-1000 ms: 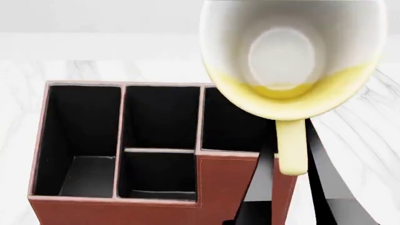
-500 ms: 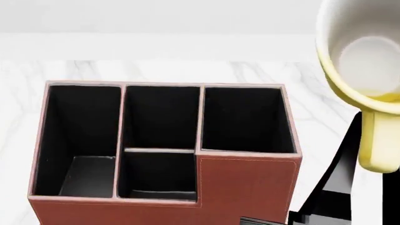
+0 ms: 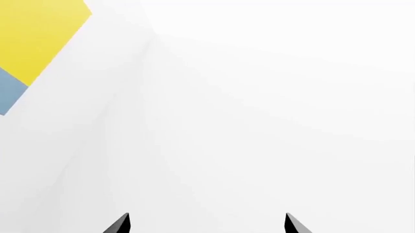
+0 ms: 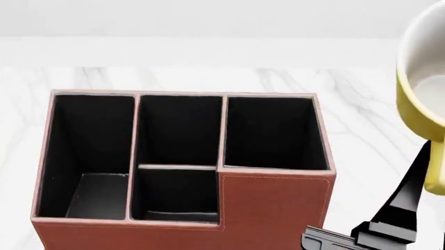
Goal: Pick up the yellow and white mug and place it to the right of the caddy.
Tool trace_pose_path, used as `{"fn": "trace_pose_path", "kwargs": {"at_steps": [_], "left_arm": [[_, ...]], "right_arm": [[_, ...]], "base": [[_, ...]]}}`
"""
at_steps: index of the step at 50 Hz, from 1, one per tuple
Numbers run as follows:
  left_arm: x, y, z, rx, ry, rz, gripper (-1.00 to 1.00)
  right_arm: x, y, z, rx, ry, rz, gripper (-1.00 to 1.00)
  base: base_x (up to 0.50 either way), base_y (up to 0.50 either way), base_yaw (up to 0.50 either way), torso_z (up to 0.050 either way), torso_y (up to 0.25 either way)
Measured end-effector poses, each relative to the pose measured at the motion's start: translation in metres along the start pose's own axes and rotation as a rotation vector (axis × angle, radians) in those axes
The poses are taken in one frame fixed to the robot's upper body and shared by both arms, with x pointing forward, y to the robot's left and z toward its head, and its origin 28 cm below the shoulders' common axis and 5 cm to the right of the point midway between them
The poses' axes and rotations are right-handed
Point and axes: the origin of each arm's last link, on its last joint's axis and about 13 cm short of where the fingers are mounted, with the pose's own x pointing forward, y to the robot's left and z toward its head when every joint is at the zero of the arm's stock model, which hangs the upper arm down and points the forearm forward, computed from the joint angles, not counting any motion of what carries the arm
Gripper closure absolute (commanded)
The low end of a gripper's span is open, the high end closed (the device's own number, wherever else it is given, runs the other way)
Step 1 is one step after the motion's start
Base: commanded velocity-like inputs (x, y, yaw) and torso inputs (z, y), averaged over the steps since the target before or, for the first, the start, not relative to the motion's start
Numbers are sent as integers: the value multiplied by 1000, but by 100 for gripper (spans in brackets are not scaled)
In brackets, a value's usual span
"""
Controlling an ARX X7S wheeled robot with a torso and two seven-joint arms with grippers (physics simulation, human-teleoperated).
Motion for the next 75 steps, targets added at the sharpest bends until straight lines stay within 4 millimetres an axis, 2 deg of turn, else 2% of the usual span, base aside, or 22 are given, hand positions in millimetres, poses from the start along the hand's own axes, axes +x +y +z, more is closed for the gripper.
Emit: {"fn": "trace_pose_path", "kwargs": {"at_steps": [37,75], "left_arm": [[2,2,0,1,-4,5,-100],[0,0,0,4,-5,4,-100]], "right_arm": [[12,-8,-71,-34,248,-63,100],[6,-12,-133,-35,465,-70,100]], "base": [[0,0,0,0,1],[0,0,0,0,1]]}}
